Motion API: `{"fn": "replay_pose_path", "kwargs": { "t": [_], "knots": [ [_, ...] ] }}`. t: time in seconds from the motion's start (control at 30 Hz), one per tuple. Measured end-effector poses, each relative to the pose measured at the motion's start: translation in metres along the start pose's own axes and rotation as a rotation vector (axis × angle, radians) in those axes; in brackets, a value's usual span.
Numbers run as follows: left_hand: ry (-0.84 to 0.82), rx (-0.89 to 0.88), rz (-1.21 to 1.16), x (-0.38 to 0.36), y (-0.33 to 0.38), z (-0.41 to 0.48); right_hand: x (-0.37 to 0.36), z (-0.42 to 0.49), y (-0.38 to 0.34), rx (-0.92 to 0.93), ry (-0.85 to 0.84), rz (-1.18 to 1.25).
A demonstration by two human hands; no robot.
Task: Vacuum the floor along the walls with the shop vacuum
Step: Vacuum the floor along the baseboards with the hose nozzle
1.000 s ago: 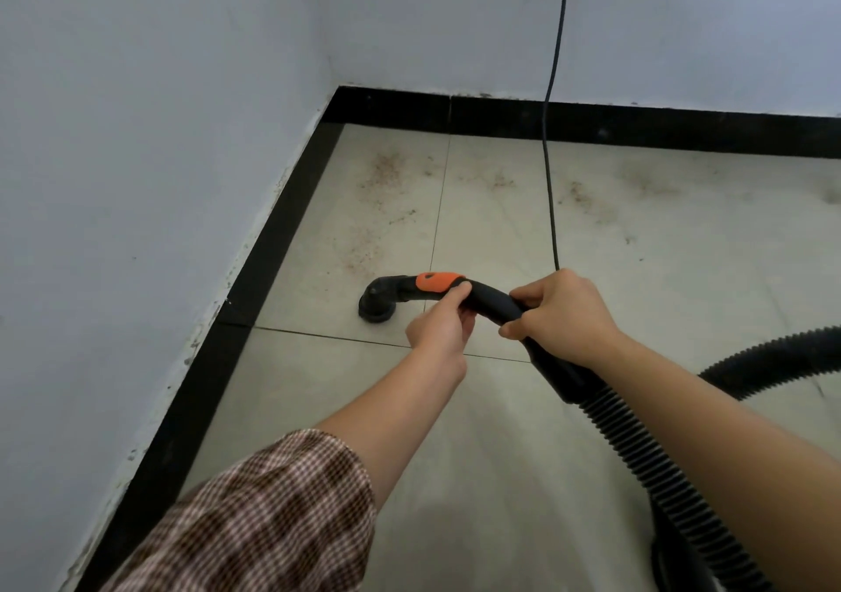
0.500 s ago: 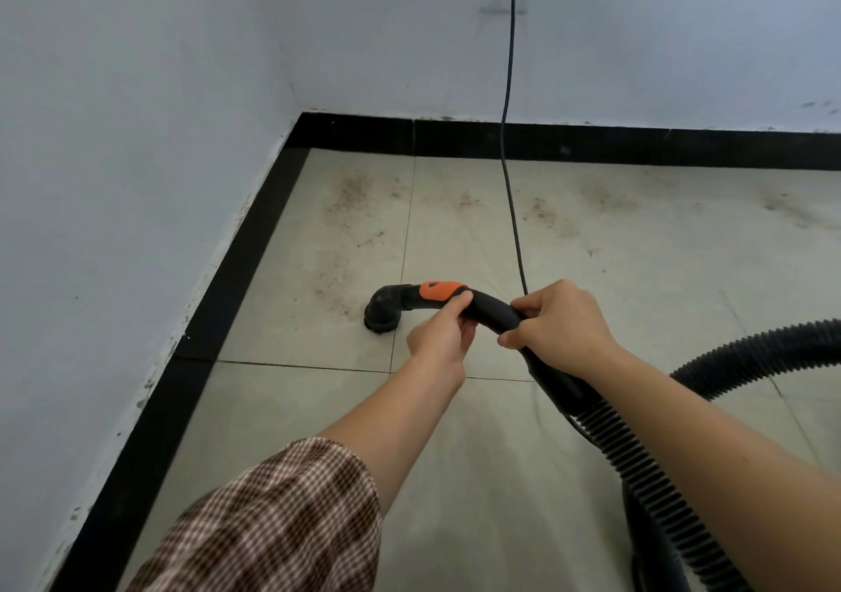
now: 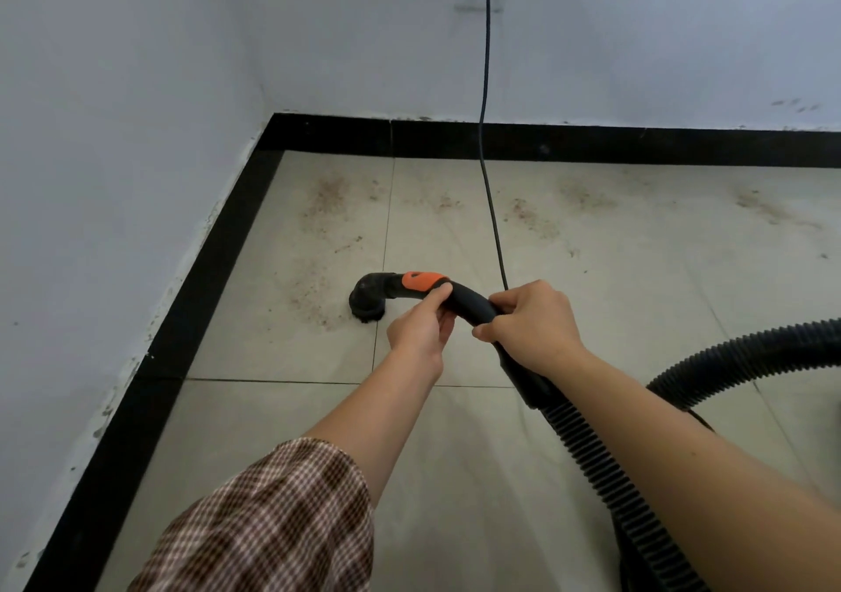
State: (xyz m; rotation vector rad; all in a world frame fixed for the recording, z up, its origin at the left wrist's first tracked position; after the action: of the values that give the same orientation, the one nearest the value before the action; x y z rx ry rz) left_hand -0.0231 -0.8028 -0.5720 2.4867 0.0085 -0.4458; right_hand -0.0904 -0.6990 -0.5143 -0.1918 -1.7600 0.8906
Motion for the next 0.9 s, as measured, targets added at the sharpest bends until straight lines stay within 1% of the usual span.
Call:
{"fn": "replay_pose_path", "kwargs": {
  "t": [0.2,0.43,0.9],
  "knots": [
    [0.012,-0.013,-0.016,0.000,0.002,0.003,-0.003,0.002,0.000,-0.006,0.004,0.018],
    [0.045,-0.035,-0.054,0.007,0.004,0.002,-0.006,0.004,-0.004,-0.025,-0.062,0.026],
    [0.132,-0.062,-0.118,0.040,0.024,0.005,-0.029,-0.003,-0.026,0.027,-0.130,0.054]
  ]
}}
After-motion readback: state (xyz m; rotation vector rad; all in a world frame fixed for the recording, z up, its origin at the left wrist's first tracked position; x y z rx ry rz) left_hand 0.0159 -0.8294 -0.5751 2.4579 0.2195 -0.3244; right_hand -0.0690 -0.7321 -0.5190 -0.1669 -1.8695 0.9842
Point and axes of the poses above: each hand's wrist, its own z-axis towards the middle knuckle, its own x-axis out of the back of the hand, y = z × x, the point moved 2 cm from there along z, towards the middle knuckle, and after that the axes turned 9 degrees about y, right-handed, at the moved point
